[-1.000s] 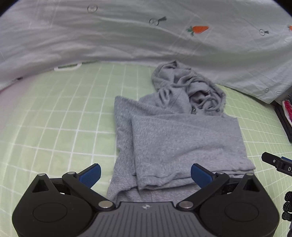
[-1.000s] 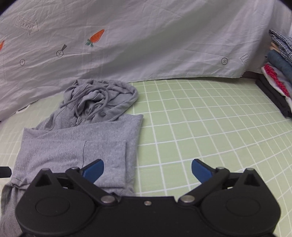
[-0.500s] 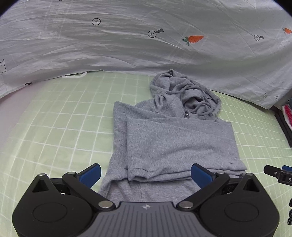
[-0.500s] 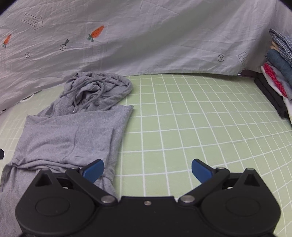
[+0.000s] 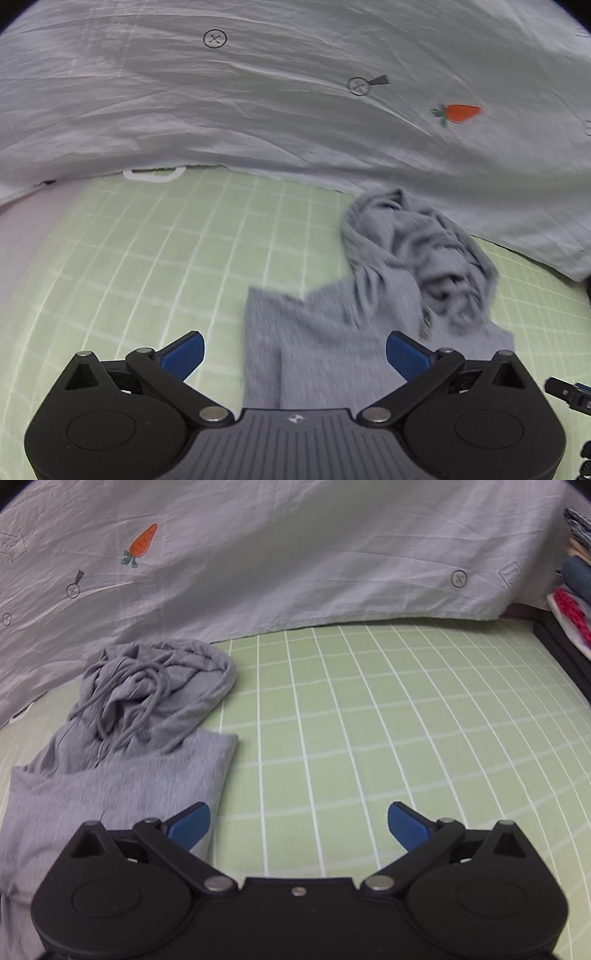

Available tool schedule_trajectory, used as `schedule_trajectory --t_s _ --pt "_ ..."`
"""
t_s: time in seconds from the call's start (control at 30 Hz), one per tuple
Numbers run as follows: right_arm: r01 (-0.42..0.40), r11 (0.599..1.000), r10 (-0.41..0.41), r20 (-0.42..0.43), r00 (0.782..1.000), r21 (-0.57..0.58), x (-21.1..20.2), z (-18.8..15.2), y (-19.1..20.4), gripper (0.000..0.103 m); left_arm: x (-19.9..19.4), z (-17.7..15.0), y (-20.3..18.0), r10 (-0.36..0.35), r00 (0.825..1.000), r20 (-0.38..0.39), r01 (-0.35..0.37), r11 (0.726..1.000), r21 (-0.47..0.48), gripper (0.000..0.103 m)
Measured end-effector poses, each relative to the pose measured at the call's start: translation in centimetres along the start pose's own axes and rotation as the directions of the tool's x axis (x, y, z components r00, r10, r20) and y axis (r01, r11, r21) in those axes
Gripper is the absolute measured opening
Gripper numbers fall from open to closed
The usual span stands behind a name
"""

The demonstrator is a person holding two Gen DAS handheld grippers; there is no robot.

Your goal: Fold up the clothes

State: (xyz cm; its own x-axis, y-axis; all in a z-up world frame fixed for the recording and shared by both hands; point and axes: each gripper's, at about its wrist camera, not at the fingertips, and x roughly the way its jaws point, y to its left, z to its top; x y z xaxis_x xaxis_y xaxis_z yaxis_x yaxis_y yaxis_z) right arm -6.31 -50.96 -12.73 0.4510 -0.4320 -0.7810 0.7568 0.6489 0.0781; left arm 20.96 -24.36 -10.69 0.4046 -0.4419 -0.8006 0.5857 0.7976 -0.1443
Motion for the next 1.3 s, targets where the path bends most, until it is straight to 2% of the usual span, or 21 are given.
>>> schedule_trajectory --t_s 0.1,0.2,0.5,0.63,0.77,0.8,0.93,1.03,1.17,1.2,1.3 --pt "0.007 0.999 -0.007 -0.007 1.000 -0.037 2.5 2.2 0.1 0.103 3.6 1.9 -0.2 0.036 0.999 -0.021 -0.035 0.998 0.053 0.103" --pt "0.007 0.998 -0.008 -0.009 1.000 -0.055 4.7 4.1 0.2 0.103 6.4 3.6 -0.2 0.040 0.999 -0.034 -0.038 0.998 0.048 0.103" --pt "-0.011 0.998 0.013 0.039 0.999 -0.059 9.7 9.0 1.9 0.103 13.1 8.7 -2.3 -0.040 0.999 -0.027 0.041 0.998 0.047 0.103" --pt "-0.023 0.995 0.027 0.038 0.999 -0.094 11.5 9.7 3.1 0.103 15.7 9.5 -4.6 -0.010 0.999 -0.048 0.018 0.986 0.167 0.103" --pt "-0.023 0.986 0.029 0.031 0.999 -0.164 12.8 9.9 4.3 0.103 16.8 9.5 -6.6 -0.004 0.999 -0.043 0.016 0.959 0.282 0.103" --pt "-0.024 0.985 0.028 0.023 0.999 -0.169 13.2 9.9 4.4 0.103 16.8 9.6 -6.8 -0.005 0.999 -0.039 0.017 0.955 0.295 0.103" --pt "0.002 0.985 -0.003 -0.008 1.000 -0.174 14.1 9.8 4.3 0.103 16.9 10.2 -6.5 0.067 0.998 -0.012 -0.061 0.956 0.286 0.103" --pt "0.093 0.976 -0.091 0.019 0.996 -0.197 14.0 9.5 3.9 0.103 16.6 10.1 -6.5 0.187 0.981 0.054 -0.193 0.914 0.356 0.103" --pt "0.184 0.959 -0.170 0.083 0.982 -0.215 12.8 9.2 3.4 0.103 15.3 9.9 -6.6 0.323 0.930 0.175 -0.367 0.830 0.419 0.103" --pt "0.187 0.962 -0.169 0.105 0.980 -0.200 12.1 9.3 3.3 0.103 14.5 10.0 -6.5 0.332 0.920 0.207 -0.389 0.825 0.410 0.103" --pt "0.186 0.969 -0.154 0.190 0.969 -0.161 9.3 9.4 3.4 0.103 10.7 9.9 -6.4 0.329 0.896 0.299 -0.420 0.847 0.326 0.103"
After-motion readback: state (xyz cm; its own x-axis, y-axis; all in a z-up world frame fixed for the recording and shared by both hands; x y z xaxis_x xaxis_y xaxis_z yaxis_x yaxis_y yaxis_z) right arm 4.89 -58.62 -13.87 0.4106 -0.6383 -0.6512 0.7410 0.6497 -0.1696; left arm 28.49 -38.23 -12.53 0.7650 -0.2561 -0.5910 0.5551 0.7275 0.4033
